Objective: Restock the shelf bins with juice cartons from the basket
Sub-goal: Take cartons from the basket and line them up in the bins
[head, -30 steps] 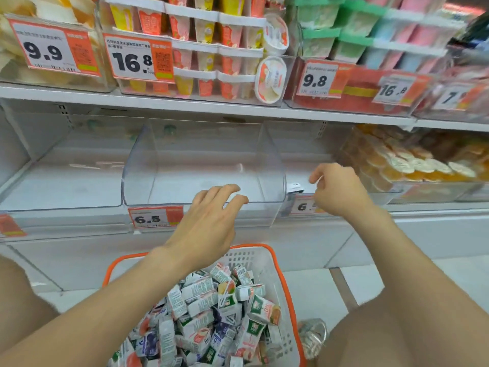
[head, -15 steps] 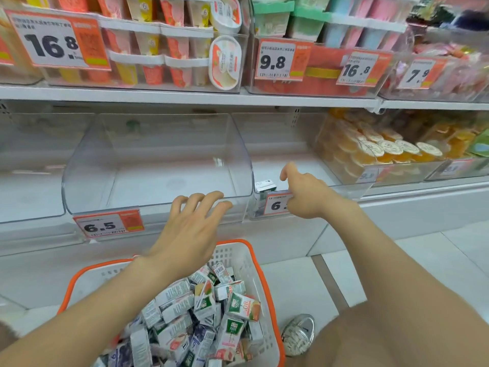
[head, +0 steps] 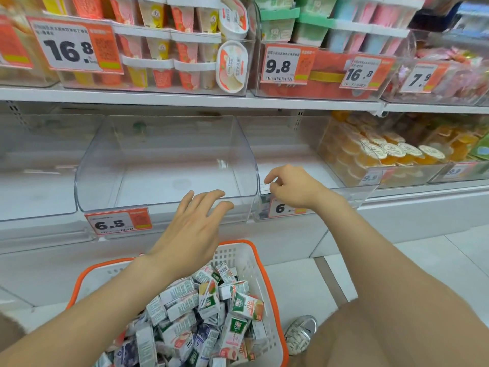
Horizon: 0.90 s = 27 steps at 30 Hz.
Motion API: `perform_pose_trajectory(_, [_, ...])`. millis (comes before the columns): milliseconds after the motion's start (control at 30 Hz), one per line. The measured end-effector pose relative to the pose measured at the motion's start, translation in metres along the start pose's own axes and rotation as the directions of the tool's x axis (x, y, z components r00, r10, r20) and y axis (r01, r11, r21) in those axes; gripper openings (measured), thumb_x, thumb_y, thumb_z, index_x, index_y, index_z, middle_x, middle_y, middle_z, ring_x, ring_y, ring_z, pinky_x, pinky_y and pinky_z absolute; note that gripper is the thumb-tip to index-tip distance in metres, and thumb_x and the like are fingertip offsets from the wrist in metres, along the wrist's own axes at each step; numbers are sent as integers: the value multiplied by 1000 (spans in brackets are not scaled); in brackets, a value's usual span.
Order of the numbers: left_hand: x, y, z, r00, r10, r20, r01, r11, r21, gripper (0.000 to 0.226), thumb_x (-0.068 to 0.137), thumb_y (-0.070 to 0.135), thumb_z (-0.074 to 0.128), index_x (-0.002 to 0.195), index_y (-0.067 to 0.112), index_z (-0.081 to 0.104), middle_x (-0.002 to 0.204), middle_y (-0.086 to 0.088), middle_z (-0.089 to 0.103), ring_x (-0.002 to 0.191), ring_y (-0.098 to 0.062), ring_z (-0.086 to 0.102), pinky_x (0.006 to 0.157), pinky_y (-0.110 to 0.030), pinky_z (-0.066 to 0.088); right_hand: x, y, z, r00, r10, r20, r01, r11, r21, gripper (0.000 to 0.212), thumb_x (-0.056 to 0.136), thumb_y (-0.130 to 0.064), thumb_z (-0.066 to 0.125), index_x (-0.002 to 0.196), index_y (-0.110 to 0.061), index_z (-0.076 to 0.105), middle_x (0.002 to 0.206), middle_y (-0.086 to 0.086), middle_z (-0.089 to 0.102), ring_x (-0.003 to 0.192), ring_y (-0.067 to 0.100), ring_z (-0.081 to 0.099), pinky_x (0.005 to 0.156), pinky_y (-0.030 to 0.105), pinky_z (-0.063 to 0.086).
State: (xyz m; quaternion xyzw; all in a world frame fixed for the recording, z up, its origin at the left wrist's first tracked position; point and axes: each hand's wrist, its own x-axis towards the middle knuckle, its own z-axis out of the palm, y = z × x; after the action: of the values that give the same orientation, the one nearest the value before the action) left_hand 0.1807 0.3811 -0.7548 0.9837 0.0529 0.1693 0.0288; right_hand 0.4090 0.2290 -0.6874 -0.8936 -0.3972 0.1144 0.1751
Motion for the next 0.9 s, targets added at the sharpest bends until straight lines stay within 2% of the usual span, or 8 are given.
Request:
perform_pose_trajectory(167, [-9,0,-7,995,44,-93,-46,999,-25,48,85,0,63,129,15,58,145,-12,47,136,-35,42,120,-53,30,0,-2,1,999,40,16,-39,997,-73,34,101,-24,46,126,-19,68,114,7,72,83,23,69,75,39,61])
perform_pose_trajectory(267, [-18,-4,-7,979,106,-173,-111,994,-14,30,84,4,65,111,14,64,118,-7,56,106,-31,52,90,-42,41,-15,-14,12,975,-20,-221,-21,983,-184,38,100,-22,47,135,-14,62,126,13,67,108,35,64,95,47,53])
perform_pose_trajectory(367, [-30,-11,5,992,124,-4,-124,992,-14,14,87,14,61,100,20,61,93,2,62,83,-26,57,71,-38,42,-53,-46,27,874,-237,-425,202,971,-125,26,88,-18,48,104,-14,68,102,7,66,93,29,60,82,43,51])
perform_pose_trajectory(500, [-53,-17,36,894,-15,447,42,998,-51,13,97,27,46,100,25,58,96,5,64,85,-25,63,68,-39,50,-98,-73,72,942,-317,113,327,940,-91,25,88,-20,47,94,-17,71,82,1,70,79,25,65,71,41,57])
perform_pose_trajectory(600, [-76,-18,66,742,-37,670,77,997,-30,17,98,27,46,103,23,61,100,1,65,88,-27,64,73,-42,56,-103,-66,123,838,-244,489,399,884,-242,23,90,-12,48,93,-8,70,86,12,68,85,34,63,68,45,56])
perform_pose_trajectory(700, [-99,-13,93,631,-16,775,40,999,-12,22,100,19,47,117,19,62,111,-5,63,96,-30,63,78,-44,56,-97,-48,164,775,-150,614,400,869,-292,15,88,1,49,78,-6,58,73,12,52,75,35,56,58,42,46])
perform_pose_trajectory(800, [-117,-5,115,673,24,739,-32,999,-4,46,98,6,52,142,15,46,129,-10,49,105,-31,56,73,-40,45,-89,-28,191,747,-5,664,362,842,-401,14,93,5,50,96,-6,57,87,9,50,66,24,48,53,35,38])
perform_pose_trajectory(900, [-124,5,132,772,15,635,-32,999,16,63,91,-2,59,147,12,33,138,-13,41,113,-31,52,79,-40,45,-82,-4,215,786,-28,617,330,864,-381,42,99,-8,55,139,-13,46,113,12,57,82,27,57,63,38,47])
